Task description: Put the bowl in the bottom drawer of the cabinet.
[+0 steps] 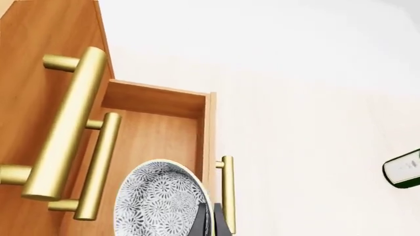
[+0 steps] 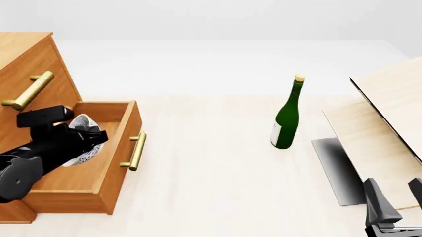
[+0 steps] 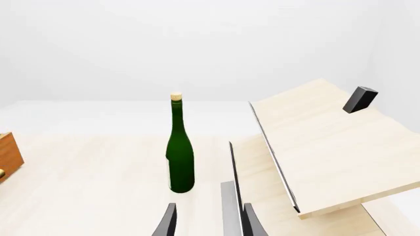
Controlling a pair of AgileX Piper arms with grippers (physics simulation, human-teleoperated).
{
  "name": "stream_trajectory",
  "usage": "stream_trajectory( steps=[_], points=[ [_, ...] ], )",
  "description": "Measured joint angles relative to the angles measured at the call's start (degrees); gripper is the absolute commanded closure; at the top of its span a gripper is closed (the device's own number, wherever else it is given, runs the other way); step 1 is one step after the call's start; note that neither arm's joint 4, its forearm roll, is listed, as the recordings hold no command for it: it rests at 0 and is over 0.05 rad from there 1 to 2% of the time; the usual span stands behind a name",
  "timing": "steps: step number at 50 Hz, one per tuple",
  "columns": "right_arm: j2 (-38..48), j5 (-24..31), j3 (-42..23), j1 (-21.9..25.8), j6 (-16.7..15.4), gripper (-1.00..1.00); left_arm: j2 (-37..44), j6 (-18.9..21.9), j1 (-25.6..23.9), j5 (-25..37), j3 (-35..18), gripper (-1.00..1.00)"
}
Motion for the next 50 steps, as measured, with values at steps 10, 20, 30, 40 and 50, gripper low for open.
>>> stream_trajectory(
  steps=[10,20,30,40,50],
  points=[
    [0.00,0.00,0.00,0.00,0.00,-1.00,1.28,-0.22,0.62,-1.03,1.83,1.00],
    [0.00,0.00,0.00,0.00,0.00,-1.00,1.92,0.24,1.70,-1.42,2.86,1.00],
    [0.00,0.00,0.00,0.00,0.00,-1.00,2.46,2.36,3.20,-2.02,3.08,1.00],
    [0.00,0.00,0.00,0.00,0.00,-1.00,3.64,4.42,4.05,-2.99,3.03,1.00],
    [0.00,0.00,0.00,0.00,0.00,-1.00,5.14,5.27,4.34,-4.23,3.21,1.00]
  ],
)
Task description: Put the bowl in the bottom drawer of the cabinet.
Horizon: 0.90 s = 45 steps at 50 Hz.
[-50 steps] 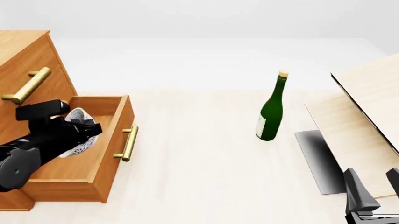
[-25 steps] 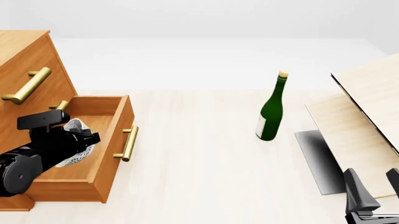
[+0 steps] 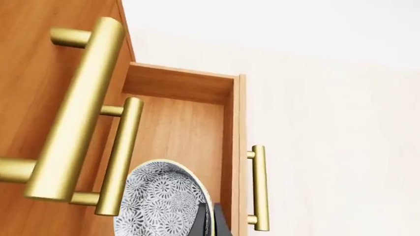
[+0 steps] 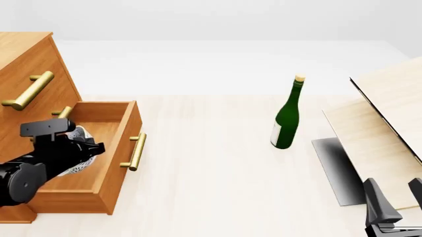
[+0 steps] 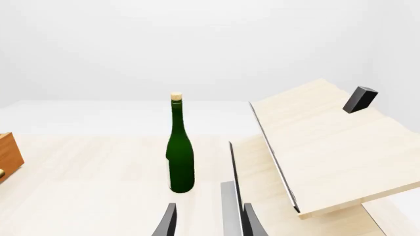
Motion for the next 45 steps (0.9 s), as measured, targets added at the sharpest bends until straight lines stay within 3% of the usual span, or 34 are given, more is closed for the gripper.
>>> stream_trajectory(
  steps=[45],
  points=[
    [0.00,0.00,0.00,0.00,0.00,-1.00,5.09,2.49,3.10,-5.12,1.72,1.00]
  ],
)
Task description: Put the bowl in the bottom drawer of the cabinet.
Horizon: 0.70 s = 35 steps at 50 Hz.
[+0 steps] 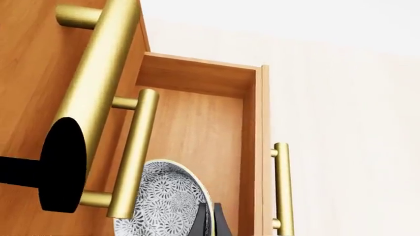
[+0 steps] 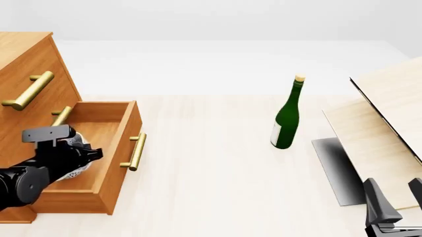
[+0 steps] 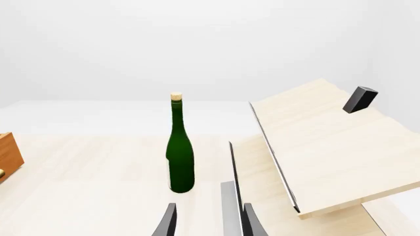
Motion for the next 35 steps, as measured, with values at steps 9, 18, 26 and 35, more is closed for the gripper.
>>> stream_trajectory(
  steps=[9,18,26,35],
  points=[
    [0.00,0.00,0.00,0.00,0.00,-1.00,0.77,0.52,0.81,-1.14,0.34,1.00],
    [0.00,0.00,0.00,0.00,0.00,-1.00,2.12,0.58,0.95,-2.43,0.43,1.00],
    [0.00,0.00,0.00,0.00,0.00,-1.00,3.18,0.35,0.87,-3.47,0.55,1.00],
    [0.00,0.00,0.00,0.00,0.00,-1.00,3.76,-0.67,0.64,-4.26,0.61,-1.00]
  ],
)
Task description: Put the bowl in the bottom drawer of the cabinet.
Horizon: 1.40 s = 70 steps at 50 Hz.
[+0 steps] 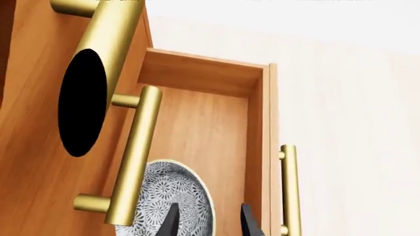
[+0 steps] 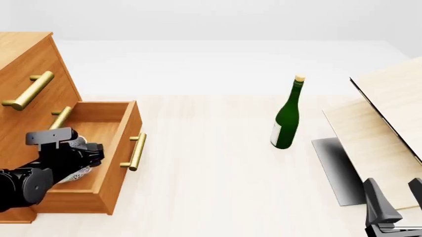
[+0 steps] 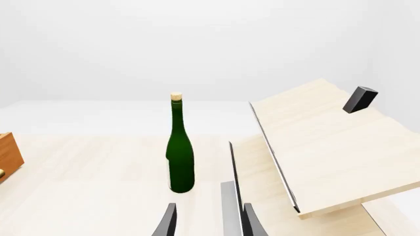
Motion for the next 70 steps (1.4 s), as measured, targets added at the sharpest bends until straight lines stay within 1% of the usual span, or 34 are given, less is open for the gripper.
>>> stream_trajectory(
  steps=[11,27,47,58,70],
  points=[
    [0.00,0.00,0.00,0.00,0.00,-1.00,-0.35,-1.06,0.06,-0.26,0.01,-1.00],
    [0.00,0.00,0.00,0.00,0.00,-1.00,-2.66,-1.65,1.77,0.05,0.31,-1.00],
    [0.00,-0.01,0.00,0.00,0.00,-1.00,-8.62,-7.59,-3.02,-0.43,0.67,-1.00],
    [0.00,0.00,0.00,0.00,0.00,-1.00,-13.24,-8.51,-4.40,0.51,0.64,-1.00],
    [0.00,0.00,0.00,0.00,0.00,-1.00,-18.39,-8.25,-5.39,1.91,0.55,-1.00]
  ],
)
